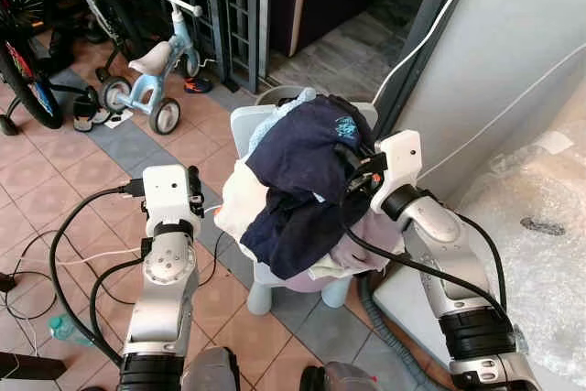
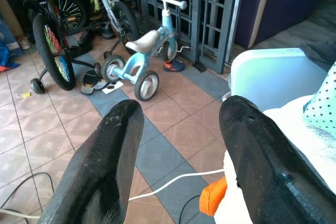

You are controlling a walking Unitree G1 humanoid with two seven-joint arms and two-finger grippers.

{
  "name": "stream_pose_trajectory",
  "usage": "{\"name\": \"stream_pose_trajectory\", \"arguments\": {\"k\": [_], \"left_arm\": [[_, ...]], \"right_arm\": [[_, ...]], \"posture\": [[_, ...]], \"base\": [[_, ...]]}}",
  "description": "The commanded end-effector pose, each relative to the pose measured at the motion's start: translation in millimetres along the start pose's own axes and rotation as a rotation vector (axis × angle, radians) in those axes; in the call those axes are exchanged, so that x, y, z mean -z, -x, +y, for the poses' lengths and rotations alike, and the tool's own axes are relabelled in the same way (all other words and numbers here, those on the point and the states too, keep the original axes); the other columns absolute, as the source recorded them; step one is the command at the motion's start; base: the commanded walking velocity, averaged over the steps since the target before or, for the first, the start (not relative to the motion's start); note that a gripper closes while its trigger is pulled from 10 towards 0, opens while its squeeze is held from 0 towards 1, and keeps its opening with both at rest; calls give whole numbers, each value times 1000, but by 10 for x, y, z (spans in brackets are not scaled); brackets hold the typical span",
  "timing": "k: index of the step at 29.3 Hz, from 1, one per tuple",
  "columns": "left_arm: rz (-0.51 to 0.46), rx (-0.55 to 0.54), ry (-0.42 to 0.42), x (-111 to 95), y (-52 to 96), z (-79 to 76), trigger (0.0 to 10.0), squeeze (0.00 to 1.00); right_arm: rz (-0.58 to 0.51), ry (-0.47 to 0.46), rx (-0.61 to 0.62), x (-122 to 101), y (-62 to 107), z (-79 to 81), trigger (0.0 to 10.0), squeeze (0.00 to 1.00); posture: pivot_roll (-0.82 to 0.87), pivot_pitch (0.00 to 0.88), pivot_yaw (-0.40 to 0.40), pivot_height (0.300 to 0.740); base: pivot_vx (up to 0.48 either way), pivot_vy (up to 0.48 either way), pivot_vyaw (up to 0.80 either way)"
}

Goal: Clothes washing

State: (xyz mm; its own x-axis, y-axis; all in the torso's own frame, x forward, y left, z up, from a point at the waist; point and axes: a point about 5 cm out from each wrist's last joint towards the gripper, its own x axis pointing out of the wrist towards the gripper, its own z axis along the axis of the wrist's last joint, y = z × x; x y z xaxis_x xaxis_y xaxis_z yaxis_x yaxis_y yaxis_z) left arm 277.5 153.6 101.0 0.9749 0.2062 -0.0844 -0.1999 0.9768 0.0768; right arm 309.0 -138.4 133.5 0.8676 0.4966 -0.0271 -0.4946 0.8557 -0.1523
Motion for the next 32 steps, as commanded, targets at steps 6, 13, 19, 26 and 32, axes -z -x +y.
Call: {"name": "stream_pose_trajectory", "arguments": {"k": [6, 13, 19, 26, 32], "left_arm": [[28, 24, -4, 40, 13, -42, 10000, 0], [35, 21, -11, 59, 21, -16, 10000, 0], [43, 25, -6, 67, 24, -54, 10000, 0], [44, 28, -3, 65, 20, -69, 10000, 0], [44, 27, -2, 64, 15, -71, 10000, 0]], "right_arm": [[222, 47, -8, 304, 49, 12, 9843, 1000], [194, 221, 178, 194, 35, -253, 10000, 1000], [29, 287, 337, -142, -18, -457, 10000, 1000], [-2, 269, 357, -164, -46, -451, 10000, 1000], [-11, 211, 285, -131, -100, -339, 0, 1000]], "posture": [[47, 94, -24, 740], [49, 92, -27, 740], [42, 88, -31, 740], [44, 87, -32, 740], [43, 84, -35, 740]], "base": [[0, 0, 0], [0, 0, 0], [0, 0, 0], [0, 0, 0], [0, 0, 0]]}}
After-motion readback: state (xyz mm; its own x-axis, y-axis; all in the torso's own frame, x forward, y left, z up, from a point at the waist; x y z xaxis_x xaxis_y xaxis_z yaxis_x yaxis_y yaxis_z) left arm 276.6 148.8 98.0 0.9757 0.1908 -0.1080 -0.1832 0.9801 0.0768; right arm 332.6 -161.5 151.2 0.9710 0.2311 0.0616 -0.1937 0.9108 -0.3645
